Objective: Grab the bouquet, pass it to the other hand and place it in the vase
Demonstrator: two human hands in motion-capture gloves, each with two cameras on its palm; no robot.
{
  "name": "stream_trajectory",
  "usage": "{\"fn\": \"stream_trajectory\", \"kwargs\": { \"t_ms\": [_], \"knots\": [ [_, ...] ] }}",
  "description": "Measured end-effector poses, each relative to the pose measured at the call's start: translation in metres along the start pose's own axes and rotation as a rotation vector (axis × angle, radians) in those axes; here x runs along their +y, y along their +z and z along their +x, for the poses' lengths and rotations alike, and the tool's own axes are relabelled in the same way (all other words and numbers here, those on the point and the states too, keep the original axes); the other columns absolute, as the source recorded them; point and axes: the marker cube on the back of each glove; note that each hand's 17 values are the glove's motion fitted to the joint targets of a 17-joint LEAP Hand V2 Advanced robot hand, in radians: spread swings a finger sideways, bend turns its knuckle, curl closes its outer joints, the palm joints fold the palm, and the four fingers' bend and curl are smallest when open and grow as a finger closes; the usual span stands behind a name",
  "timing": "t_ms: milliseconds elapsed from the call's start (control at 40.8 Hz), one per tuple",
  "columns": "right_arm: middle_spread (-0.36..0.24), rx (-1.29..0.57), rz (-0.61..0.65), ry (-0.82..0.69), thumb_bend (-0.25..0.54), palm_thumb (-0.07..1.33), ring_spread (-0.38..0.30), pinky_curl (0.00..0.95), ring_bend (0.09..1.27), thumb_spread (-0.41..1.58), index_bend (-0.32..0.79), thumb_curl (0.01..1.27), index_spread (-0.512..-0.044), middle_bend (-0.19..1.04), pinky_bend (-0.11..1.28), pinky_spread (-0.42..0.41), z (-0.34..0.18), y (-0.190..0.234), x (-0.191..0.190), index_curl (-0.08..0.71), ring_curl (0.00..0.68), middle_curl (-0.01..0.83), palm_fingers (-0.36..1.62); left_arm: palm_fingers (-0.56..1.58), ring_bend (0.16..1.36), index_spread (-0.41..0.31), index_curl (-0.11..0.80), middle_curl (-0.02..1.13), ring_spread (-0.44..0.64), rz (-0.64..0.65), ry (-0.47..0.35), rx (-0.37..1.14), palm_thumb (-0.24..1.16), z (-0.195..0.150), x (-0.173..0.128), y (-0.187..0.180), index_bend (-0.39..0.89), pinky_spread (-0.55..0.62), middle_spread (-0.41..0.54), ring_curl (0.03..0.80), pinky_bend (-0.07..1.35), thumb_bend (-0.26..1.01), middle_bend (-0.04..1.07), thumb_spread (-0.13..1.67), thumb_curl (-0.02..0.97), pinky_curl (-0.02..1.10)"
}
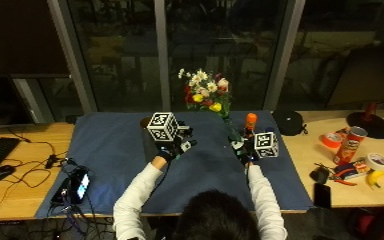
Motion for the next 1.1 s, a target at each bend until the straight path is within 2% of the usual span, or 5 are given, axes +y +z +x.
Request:
{"fn": "stream_trajectory", "kwargs": {
  "t_ms": [416,539,784,955,1102],
  "knots": [
    [-0.131,-0.481,-0.028,-0.381,-0.025,1.03,-0.169,0.522,0.96,0.67,0.56,0.62,-0.197,0.77,0.74,-0.210,-0.029,0.039,-0.019,0.612,0.557,0.661,1.40,-0.04,0.58,0.200,0.237,0.37,0.47,0.039,0.071,0.705,0.38,0.038,-0.048,-0.015,0.11,0.48,0.320,0.274,0.35,0.01,0.22,1.04,0.328,0.31],
    [-0.129,-0.585,-0.101,-0.204,-0.026,1.02,-0.166,0.526,0.96,0.62,0.55,0.65,-0.205,0.78,0.74,-0.209,-0.055,0.047,0.007,0.614,0.554,0.657,1.40,-0.07,0.59,0.217,0.216,0.36,0.49,-0.034,0.122,0.925,0.40,0.059,-0.060,-0.017,0.09,0.50,0.362,0.269,0.36,-0.02,0.20,0.99,0.335,0.31],
    [-0.119,-0.547,-0.101,-0.293,-0.024,1.03,-0.164,0.530,0.97,0.54,0.54,0.69,-0.210,0.78,0.75,-0.205,-0.079,0.081,0.022,0.620,0.548,0.651,1.39,-0.06,0.61,0.215,0.189,0.35,0.50,-0.051,0.174,1.140,0.39,0.091,-0.088,-0.002,0.10,0.51,0.397,0.270,0.35,-0.03,0.21,0.92,0.339,0.31],
    [-0.115,-0.492,-0.155,-0.268,-0.025,1.03,-0.165,0.532,0.97,0.51,0.54,0.71,-0.212,0.78,0.75,-0.202,-0.103,0.100,0.054,0.625,0.545,0.647,1.39,0.12,0.60,0.157,0.229,0.33,0.42,0.166,0.182,1.192,0.42,0.098,-0.106,0.011,0.19,0.39,0.360,0.266,0.42,-0.02,0.15,0.90,0.345,0.34],
    [-0.112,-0.492,-0.203,-0.144,-0.027,1.03,-0.165,0.532,0.97,0.48,0.54,0.73,-0.210,0.79,0.75,-0.201,-0.101,0.108,0.060,0.630,0.543,0.645,1.39,0.92,0.67,-0.008,0.215,0.33,0.00,0.276,0.139,1.185,0.57,0.093,-0.107,0.009,0.09,-0.04,0.039,0.248,0.58,0.03,0.27,0.91,0.379,0.33]
  ]
}}
